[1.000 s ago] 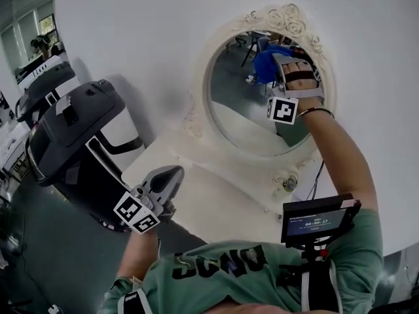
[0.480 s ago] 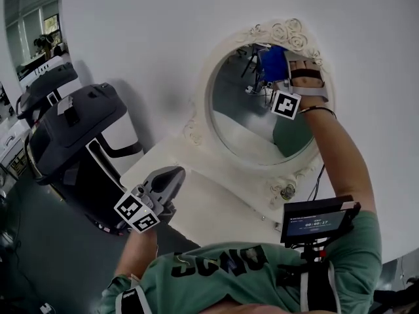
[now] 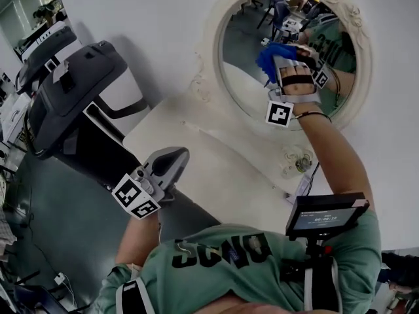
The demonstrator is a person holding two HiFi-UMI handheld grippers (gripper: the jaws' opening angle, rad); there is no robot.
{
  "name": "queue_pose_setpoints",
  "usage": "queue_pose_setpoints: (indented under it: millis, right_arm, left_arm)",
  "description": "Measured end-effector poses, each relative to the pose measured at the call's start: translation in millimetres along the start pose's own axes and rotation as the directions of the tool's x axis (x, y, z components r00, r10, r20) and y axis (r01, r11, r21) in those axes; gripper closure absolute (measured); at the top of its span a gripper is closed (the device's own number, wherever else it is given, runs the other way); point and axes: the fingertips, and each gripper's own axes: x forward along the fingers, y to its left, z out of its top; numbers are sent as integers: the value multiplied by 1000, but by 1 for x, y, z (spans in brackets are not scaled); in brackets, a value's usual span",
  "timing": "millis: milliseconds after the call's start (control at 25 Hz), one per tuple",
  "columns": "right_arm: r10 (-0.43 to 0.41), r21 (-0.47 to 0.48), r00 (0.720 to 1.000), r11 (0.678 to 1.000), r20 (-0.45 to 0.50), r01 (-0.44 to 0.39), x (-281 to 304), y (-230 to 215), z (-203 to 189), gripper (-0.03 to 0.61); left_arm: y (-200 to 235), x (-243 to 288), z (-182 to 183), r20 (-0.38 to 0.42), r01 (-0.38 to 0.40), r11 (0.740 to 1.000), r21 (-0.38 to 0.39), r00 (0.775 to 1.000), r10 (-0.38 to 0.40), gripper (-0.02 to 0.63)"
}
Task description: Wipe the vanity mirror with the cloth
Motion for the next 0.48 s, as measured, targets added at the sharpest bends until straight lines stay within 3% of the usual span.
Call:
queue_pose_setpoints:
  millis: [200, 360, 480]
  right_arm:
    - [159, -3, 982, 987, 101, -160, -33, 128, 63, 534]
    - [306, -36, 939, 952, 159, -304, -42, 239, 120, 534]
    - [348, -32, 925, 937, 155, -347, -54, 284, 142, 535]
  left_arm:
    - [8, -3, -33, -64, -51, 997, -50, 997, 47, 603]
    - [32, -4, -73, -121, -89, 992, -86, 989, 79, 603]
    - [38, -13, -98, -160, -113, 987, -112, 983, 94, 604]
